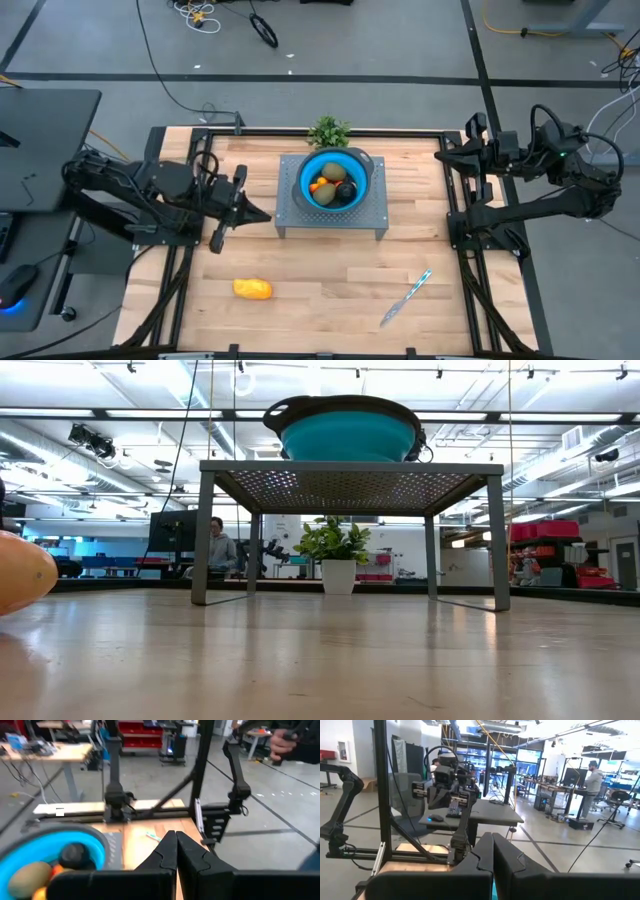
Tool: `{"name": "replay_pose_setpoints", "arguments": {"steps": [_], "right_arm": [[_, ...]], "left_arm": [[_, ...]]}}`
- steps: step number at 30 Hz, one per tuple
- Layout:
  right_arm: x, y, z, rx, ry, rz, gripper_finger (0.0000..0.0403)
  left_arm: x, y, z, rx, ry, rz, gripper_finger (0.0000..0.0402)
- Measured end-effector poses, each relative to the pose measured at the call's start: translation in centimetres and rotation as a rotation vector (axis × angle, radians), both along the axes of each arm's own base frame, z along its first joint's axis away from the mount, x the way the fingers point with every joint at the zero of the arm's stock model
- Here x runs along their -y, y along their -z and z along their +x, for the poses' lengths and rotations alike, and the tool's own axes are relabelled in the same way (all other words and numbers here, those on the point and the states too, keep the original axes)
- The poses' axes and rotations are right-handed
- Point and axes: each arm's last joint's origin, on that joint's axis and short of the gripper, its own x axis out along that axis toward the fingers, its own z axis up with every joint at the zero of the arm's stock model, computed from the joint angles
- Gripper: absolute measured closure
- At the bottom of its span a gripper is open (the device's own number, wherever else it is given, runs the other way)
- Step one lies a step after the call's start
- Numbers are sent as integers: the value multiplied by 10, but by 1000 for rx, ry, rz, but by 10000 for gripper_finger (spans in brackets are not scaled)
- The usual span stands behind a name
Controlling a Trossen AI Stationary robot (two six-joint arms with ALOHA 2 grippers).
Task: Pick & Place Fruit
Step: Put the mango into the strainer bowl on the shelf
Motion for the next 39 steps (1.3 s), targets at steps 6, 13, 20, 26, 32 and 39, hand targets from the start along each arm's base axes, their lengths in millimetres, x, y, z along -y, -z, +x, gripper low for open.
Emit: {"name": "replay_pose_setpoints", "arguments": {"steps": [6, 13, 20, 26, 32, 39], "right_arm": [[0, 1, 0, -15, 0, 0, 403], [0, 2, 0, -19, 0, 0, 403], [0, 2, 0, -22, 0, 0, 403], [0, 2, 0, -22, 0, 0, 403], [0, 2, 0, -22, -1, 11, 403], [0, 3, 0, -26, -1, 11, 403]], "left_arm": [[10, 10, 3, -100, 26, -40, 401], [26, 21, 14, -159, 69, -51, 401], [32, 21, 14, -163, 78, -71, 401], [38, 22, 11, -172, 92, -64, 401], [49, 35, 6, -289, 111, -58, 401], [52, 45, -6, -303, 90, -47, 401]]}}
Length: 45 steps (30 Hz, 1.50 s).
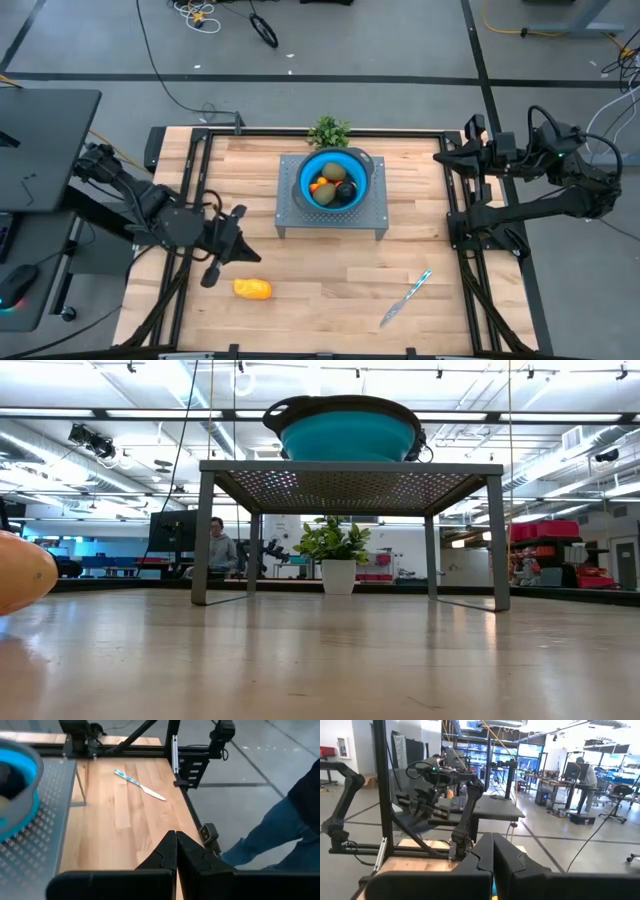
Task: Pick & Place Fruit
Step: Put the mango into the strainer bowl on the shelf
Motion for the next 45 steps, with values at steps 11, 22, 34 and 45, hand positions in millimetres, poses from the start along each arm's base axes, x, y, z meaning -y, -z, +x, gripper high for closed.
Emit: {"name": "replay_pose_setpoints", "arguments": {"steps": [11, 22, 34, 45], "right_arm": [[0, 3, 0, -35, 0, -3, 403], [0, 3, 0, -33, 0, 0, 403], [0, 4, 1, -40, 2, 0, 403], [0, 4, 1, -43, 2, -4, 403]], "left_arm": [[-6, 38, -13, -96, -21, -75, 401], [4, 54, -11, -55, 9, -180, 400], [31, 88, 9, -159, 43, -227, 400], [47, 105, 22, -215, 78, -250, 401]]}}
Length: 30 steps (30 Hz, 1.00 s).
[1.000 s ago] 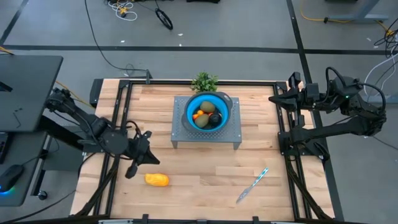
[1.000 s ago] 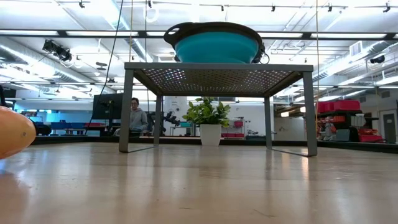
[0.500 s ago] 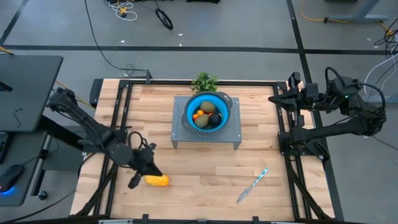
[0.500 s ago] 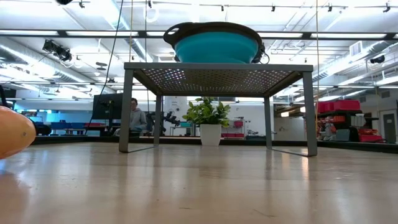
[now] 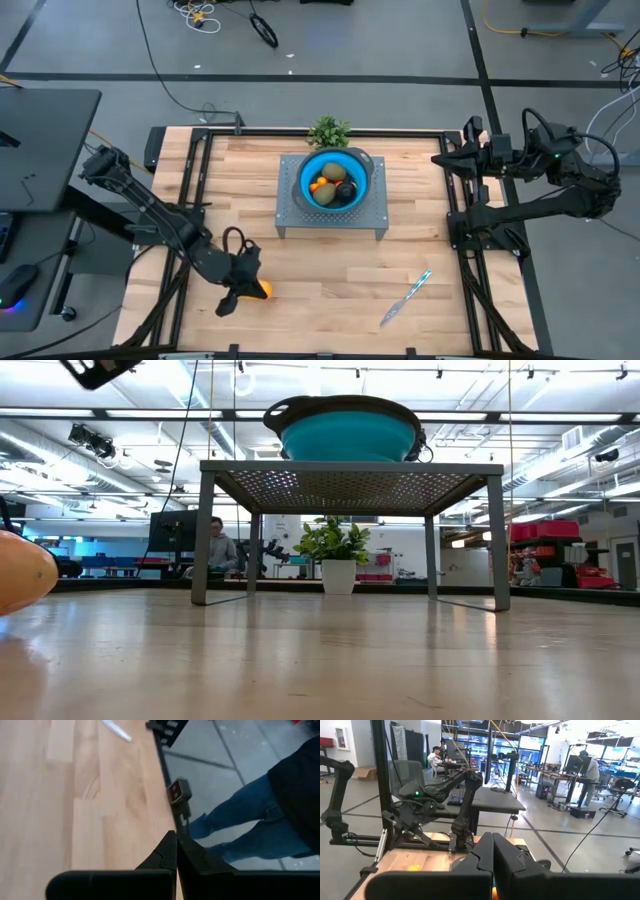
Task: Pick & Place Fruit
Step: Put the mango into the strainer bowl on the shelf
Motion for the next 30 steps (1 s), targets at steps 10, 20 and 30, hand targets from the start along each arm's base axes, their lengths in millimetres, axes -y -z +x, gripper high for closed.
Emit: {"name": "replay_pose_setpoints", "arguments": {"steps": [10, 20, 30], "right_arm": [[0, 2, 0, -19, 0, -2, 403], [0, 2, 0, -23, 2, -2, 403], [1, 2, 0, -23, 21, -3, 403]], "left_arm": [[0, 8, -6, -112, -16, 11, 401], [18, 43, 3, -286, 83, 43, 401], [24, 59, 1, -376, 52, 81, 396]]}}
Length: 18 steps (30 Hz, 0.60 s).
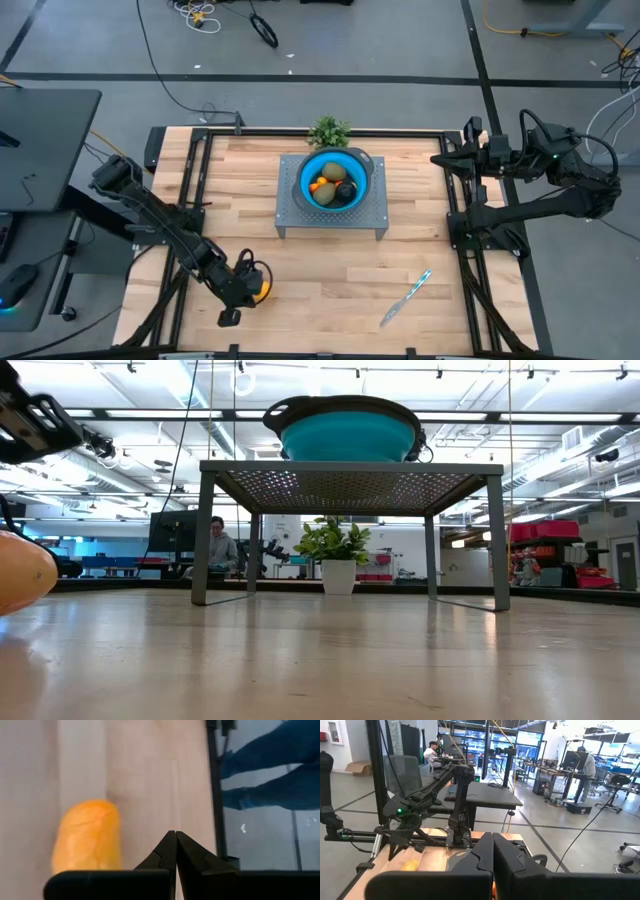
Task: Pick & Place Fruit
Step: Put the mango into the strainer bowl on the shelf
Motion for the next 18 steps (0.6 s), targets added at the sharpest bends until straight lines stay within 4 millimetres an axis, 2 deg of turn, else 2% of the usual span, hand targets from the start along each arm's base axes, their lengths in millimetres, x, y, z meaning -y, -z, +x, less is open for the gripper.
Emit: {"name": "replay_pose_setpoints", "arguments": {"steps": [9, 13, 18], "right_arm": [[0, 0, 0, 0, 6, 0, 403], [0, 0, 0, 0, 6, 0, 403], [0, 0, 0, 0, 6, 0, 403]], "left_arm": [[-2, 2, -2, -43, -23, 11, 362], [-3, 3, -3, -54, -30, 22, 316], [-4, 5, -4, -89, -64, 19, 237]]}}
